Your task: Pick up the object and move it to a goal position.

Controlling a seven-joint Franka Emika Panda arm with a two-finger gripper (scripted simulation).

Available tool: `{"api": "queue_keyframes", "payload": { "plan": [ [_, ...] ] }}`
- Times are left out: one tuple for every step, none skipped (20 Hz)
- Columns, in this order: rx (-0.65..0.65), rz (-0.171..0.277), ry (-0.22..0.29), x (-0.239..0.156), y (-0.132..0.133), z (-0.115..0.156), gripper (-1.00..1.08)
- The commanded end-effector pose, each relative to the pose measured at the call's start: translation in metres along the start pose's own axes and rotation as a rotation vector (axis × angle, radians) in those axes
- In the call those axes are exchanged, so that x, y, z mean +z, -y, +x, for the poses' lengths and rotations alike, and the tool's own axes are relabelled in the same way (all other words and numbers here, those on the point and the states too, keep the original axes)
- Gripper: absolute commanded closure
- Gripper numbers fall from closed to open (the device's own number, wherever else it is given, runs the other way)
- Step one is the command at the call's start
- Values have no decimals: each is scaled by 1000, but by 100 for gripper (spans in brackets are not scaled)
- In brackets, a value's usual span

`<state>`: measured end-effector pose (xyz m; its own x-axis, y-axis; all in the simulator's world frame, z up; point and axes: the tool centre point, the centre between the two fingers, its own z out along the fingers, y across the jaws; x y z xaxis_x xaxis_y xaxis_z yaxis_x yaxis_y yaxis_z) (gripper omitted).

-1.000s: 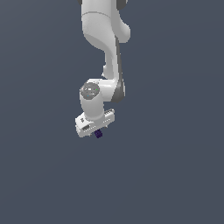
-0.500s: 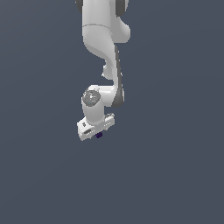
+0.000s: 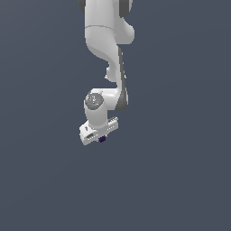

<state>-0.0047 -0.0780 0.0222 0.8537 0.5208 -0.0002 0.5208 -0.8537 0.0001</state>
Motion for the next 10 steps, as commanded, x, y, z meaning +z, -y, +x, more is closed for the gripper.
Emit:
{"api": "queue_keyframes", "payload": {
  "plan": [
    [-1, 0, 0, 0, 0, 0, 108],
    [-1, 0, 0, 0, 0, 0, 108],
    [-1, 0, 0, -1, 0, 0, 108],
    [-1, 0, 0, -2, 0, 0, 108],
    [-1, 0, 0, -4, 0, -1, 108],
    [-1, 0, 0, -6, 1, -1, 108],
    [-1, 0, 0, -9, 1, -2, 108],
    [-1, 0, 0, -12, 1, -2, 108],
    [-1, 0, 0, -15, 1, -3, 108],
    [-1, 0, 0, -20, 1, -4, 108]
  ]
}}
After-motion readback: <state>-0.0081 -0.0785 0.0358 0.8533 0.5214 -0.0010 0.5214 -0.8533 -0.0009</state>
